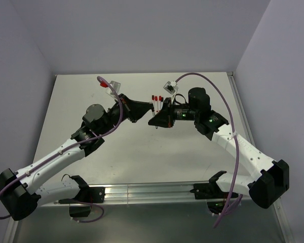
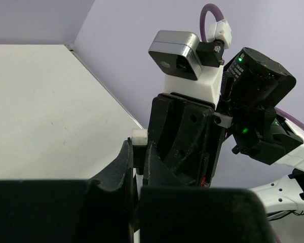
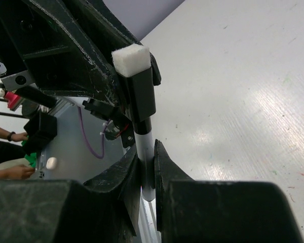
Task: Insert the pens into the pen caps
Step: Insert the pen cap onto the pen.
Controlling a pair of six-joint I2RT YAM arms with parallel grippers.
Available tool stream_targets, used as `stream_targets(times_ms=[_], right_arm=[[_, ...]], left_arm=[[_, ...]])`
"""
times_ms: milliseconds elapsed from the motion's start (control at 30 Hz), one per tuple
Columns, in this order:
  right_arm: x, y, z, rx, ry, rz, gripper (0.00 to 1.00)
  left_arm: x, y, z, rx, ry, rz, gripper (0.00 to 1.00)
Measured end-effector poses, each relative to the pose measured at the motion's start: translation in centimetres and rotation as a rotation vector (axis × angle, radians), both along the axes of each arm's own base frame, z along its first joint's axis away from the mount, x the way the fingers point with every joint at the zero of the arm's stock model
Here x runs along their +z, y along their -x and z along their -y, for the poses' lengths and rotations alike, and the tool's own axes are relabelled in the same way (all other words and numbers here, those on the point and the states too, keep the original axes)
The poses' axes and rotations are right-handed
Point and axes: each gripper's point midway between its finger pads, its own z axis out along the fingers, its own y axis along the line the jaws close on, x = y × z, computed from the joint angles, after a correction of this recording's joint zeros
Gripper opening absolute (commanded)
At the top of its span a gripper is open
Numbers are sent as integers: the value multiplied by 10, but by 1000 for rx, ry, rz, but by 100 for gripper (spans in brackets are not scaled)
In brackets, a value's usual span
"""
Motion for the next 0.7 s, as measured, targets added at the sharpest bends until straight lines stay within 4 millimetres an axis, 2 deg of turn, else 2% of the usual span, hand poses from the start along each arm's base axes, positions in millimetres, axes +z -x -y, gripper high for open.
stream_targets(times_ms=[367, 700], right_arm=[[3, 0, -1, 11, -8, 25, 1], [5, 0, -3, 16, -14, 42, 21]], left_arm=[[3, 2, -1, -2, -8, 31, 0], [6, 1, -4, 14, -10, 46, 0]])
